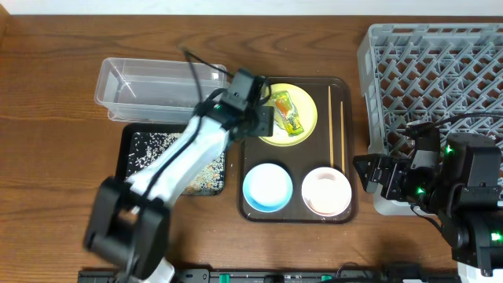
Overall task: Sort waste into correct bins and load items into the dishwasher rack
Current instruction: 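Grasp the white tissue on the yellow plate with the left gripper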
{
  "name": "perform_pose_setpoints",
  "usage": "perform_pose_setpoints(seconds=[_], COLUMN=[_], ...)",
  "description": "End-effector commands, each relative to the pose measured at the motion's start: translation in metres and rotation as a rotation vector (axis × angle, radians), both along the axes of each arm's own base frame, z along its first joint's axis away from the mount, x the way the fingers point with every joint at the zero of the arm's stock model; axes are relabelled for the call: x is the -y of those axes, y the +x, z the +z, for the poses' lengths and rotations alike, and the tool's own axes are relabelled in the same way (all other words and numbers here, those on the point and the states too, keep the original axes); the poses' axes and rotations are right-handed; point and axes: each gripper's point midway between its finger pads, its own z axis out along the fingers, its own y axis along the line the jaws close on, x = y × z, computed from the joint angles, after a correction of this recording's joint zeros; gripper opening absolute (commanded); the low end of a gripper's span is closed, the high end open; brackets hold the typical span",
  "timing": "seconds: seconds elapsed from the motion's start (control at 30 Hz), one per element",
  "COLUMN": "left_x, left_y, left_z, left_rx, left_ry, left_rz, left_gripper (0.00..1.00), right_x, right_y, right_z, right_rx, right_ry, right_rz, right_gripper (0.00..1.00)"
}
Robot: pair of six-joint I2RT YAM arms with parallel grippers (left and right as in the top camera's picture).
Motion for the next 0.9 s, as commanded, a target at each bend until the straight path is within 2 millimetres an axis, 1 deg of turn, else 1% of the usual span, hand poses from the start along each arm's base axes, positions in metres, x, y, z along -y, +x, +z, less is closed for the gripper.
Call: perform_pose_setpoints(seconds=[0.0,0.07,0.2,0.27,0.37,0.43,0.47,0.5,0.57,0.63,0.73,0.77,0.8,0.87], left_x=[0.015,0.015,0.02,0.022,0.019,0.018,0.019,0.019,0.019,0.019,0.017,0.013,0.009,-0.007], left_y=[0.019,0.029,0.039,0.043,0.044,0.044,0.045,0.045,0.046,0.045,0.044,0.044,0.044,0.048], left_z=[-0.009,-0.025,-0.051,-0.062,-0.075,-0.077,-0.077,-0.075,-0.067,-0.051,-0.014,0.004,0.017,0.045], left_rx=[0.029,0.031,0.021,0.021,0.006,0.0,0.001,0.004,0.0,0.007,0.037,0.061,0.087,0.158], left_ry=[0.022,0.045,0.039,0.038,0.057,0.055,0.054,0.05,0.041,0.034,0.019,0.016,0.021,0.052], left_rz=[-0.04,-0.024,-0.005,-0.003,0.032,0.041,0.041,0.043,0.061,0.064,0.067,0.076,0.088,0.135], left_gripper=[0.6,0.6,0.59,0.55,0.34,0.26,0.2,0.13,0.06,0.06,0.06,0.06,0.06,0.06], right_x=[0.003,0.003,0.003,0.003,0.003,0.003,0.003,0.003,0.003,0.003,0.003,0.003,0.003,0.003], right_y=[0.001,0.001,0.001,0.001,0.0,0.0,0.0,-0.001,-0.001,0.0,0.0,0.0,-0.001,0.0], right_z=[0.006,0.006,0.006,0.006,0.005,0.005,0.005,0.005,0.005,0.005,0.005,0.005,0.005,0.005], right_rx=[0.012,0.011,0.01,0.01,0.007,0.004,0.004,0.003,0.003,0.004,0.004,0.004,0.003,0.004], right_ry=[0.004,0.004,0.004,0.004,0.004,0.004,0.004,0.004,0.004,0.004,0.004,0.004,0.004,0.004], right_rz=[-0.022,-0.022,-0.022,-0.022,-0.022,-0.022,-0.022,-0.021,-0.022,-0.022,-0.022,-0.021,-0.021,-0.021], right_gripper=[0.91,0.91,0.91,0.91,0.91,0.91,0.91,0.91,0.91,0.91,0.91,0.91,0.91,0.91])
